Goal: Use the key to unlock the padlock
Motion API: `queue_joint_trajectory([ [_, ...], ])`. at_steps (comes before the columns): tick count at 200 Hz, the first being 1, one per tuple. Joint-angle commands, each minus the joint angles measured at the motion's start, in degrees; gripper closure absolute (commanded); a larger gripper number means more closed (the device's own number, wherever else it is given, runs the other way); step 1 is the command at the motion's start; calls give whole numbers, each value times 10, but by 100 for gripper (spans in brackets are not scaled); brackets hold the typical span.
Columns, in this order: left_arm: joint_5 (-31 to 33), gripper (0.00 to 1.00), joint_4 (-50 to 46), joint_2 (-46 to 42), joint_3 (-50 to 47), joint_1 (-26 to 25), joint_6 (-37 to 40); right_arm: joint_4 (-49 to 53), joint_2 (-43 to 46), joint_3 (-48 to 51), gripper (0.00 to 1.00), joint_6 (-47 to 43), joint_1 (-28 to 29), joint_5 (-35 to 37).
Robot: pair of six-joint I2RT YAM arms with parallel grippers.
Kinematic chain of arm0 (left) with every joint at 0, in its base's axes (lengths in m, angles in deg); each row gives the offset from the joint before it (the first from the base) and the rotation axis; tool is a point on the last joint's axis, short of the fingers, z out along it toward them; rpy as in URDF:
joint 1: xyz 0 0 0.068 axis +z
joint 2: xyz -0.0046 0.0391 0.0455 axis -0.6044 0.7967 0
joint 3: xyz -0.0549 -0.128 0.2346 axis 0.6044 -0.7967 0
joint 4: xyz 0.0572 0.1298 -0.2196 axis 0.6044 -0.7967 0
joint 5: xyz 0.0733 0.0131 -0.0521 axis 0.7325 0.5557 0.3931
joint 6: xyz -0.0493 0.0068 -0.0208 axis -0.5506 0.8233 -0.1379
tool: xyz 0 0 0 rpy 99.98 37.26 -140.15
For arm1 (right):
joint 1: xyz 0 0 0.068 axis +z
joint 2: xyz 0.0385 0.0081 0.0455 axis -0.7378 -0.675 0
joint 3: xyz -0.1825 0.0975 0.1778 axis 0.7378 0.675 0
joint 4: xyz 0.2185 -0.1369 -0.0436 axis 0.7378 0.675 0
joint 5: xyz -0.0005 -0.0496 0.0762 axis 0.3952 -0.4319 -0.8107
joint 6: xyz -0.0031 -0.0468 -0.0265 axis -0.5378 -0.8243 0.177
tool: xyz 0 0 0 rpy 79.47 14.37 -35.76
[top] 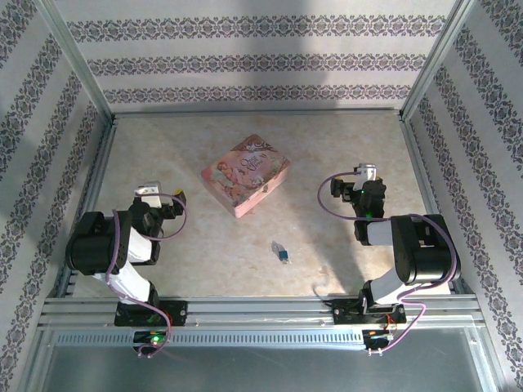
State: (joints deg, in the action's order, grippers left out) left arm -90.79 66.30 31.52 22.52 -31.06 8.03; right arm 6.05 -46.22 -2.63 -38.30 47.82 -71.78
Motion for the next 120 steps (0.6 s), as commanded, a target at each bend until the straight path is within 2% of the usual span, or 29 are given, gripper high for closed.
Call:
queue_joint_trajectory([
  [1, 19, 1, -18, -17, 28, 5, 1, -6, 8, -3, 2, -8, 4, 5],
  [38, 61, 1, -176, -30, 103, -37, 41, -7, 8, -3, 2, -9, 4, 4],
  [120, 57, 1, -168, -28, 101, -40, 46, -6, 8, -3, 2, -8, 4, 5],
])
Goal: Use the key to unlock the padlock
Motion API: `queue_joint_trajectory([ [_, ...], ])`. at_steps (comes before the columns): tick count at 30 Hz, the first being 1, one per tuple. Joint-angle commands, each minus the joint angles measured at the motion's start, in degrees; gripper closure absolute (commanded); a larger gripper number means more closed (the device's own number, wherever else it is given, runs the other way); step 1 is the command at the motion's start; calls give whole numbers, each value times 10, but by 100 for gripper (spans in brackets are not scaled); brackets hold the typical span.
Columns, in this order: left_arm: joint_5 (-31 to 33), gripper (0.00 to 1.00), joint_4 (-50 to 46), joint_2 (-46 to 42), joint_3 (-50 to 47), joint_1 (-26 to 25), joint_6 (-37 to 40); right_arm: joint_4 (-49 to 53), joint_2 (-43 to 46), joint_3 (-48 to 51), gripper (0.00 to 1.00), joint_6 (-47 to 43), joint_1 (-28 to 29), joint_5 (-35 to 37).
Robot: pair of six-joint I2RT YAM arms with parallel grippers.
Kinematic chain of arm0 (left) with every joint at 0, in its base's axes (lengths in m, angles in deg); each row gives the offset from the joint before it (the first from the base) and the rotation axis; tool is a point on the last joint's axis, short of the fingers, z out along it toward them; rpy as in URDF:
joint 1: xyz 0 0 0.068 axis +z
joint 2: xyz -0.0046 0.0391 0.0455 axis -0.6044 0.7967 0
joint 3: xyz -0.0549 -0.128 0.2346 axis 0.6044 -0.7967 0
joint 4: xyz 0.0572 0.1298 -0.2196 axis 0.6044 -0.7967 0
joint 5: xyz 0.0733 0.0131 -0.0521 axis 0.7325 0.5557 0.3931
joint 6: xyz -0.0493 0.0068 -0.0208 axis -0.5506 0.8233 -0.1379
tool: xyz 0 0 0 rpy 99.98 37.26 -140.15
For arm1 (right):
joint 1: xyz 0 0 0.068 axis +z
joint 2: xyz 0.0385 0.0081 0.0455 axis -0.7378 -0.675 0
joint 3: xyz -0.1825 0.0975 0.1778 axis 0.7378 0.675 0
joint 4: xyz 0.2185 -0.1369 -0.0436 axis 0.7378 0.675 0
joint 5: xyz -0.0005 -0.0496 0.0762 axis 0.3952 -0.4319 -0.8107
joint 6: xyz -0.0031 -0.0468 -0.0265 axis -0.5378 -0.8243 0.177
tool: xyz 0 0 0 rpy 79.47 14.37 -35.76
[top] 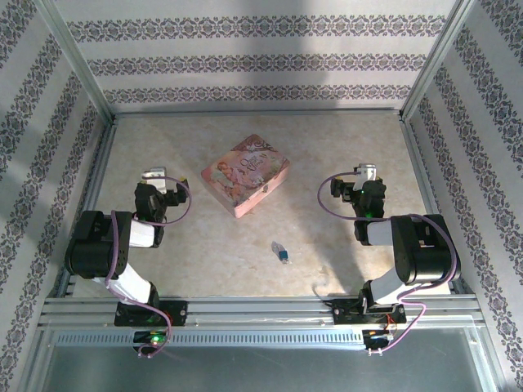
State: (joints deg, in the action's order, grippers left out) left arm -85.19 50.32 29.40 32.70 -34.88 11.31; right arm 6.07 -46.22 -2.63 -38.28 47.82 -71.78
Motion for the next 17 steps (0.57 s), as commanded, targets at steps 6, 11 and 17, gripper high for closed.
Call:
queue_joint_trajectory([
  [6, -10, 1, -20, -7, 5, -2, 18, -7, 8, -3, 2, -9, 4, 5],
  [11, -10, 1, -20, -7, 5, -2, 18, -7, 8, -4, 2, -10, 4, 5],
  [17, -9, 1, -20, -7, 5, -2, 18, -7, 8, -4, 2, -9, 4, 6],
])
